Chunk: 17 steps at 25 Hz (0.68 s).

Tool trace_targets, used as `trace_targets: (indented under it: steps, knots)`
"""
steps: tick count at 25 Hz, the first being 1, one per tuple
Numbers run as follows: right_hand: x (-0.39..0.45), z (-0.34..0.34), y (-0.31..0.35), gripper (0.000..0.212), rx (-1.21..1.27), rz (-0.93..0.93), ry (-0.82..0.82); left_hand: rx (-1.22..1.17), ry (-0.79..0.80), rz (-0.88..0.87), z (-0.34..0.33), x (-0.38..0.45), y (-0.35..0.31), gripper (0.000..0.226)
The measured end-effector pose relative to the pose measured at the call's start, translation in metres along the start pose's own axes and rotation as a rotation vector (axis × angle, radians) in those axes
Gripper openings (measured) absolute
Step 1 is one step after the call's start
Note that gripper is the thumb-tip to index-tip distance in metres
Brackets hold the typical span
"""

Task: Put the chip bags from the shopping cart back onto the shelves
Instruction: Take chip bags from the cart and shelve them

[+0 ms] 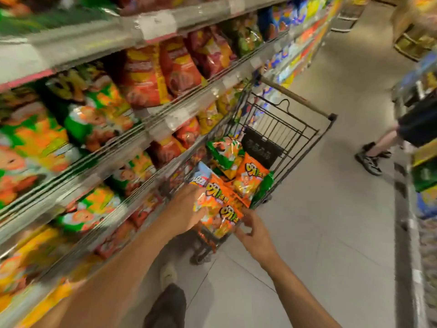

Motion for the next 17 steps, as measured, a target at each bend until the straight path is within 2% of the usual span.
trace_targets:
  steps: [4, 7, 12, 17]
  knots:
    - [0.058, 0.002, -0.015, 0.039, -0.022, -0.169, -0.029, -0.077, 0.164, 0.071, -0.033, 0.095, 0.025, 0.061]
    - [0.107, 0.003, -0.018, 0.038, -0.042, -0.236, -0.052, -0.067, 0.261, 0.092, -0.057, 0.145, 0.047, 0.059]
    - [0.18, 0.003, -0.036, 0.057, -0.033, -0.42, -0.01, -0.041, 0.438, 0.229, -0.094, 0.187, 0.077, 0.064]
    - [0.273, -0.003, -0.076, 0.069, -0.001, -0.505, 0.064, -0.048, 0.466, 0.409, -0.126, 0.227, 0.108, 0.059]
Point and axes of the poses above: each hand's wrist, its own x-axis towards the middle knuckle, its own z-axis out of the back of the hand, y = z × x, the point moved 6 cm from there along x, towards the middle knuckle, and after that the axes turned 8 degrees about -y, right-handed, at the moved point
